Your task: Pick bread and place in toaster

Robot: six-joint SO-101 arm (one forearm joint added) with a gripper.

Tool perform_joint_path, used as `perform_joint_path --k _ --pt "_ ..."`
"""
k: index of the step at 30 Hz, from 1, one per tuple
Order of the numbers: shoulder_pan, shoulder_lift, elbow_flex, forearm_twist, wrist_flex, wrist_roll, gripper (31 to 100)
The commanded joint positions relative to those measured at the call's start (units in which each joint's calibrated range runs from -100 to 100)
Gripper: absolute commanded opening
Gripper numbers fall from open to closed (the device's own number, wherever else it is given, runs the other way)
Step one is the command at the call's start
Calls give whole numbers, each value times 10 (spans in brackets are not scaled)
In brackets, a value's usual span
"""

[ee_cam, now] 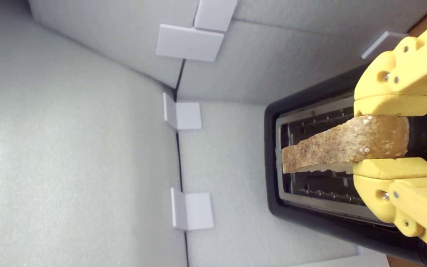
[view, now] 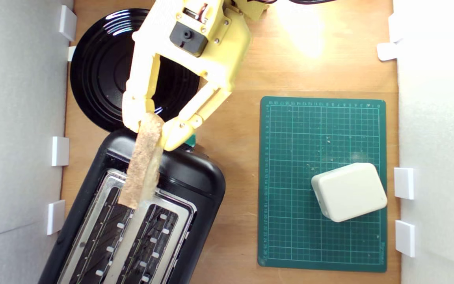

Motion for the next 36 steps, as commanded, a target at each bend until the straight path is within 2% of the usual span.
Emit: perform_joint_path --k 1,26,36 --pt "14 -13 -42 4 0 3 563" --pt "68 31 -55 0 -4 13 563" --pt "70 78 -109 3 -1 14 563"
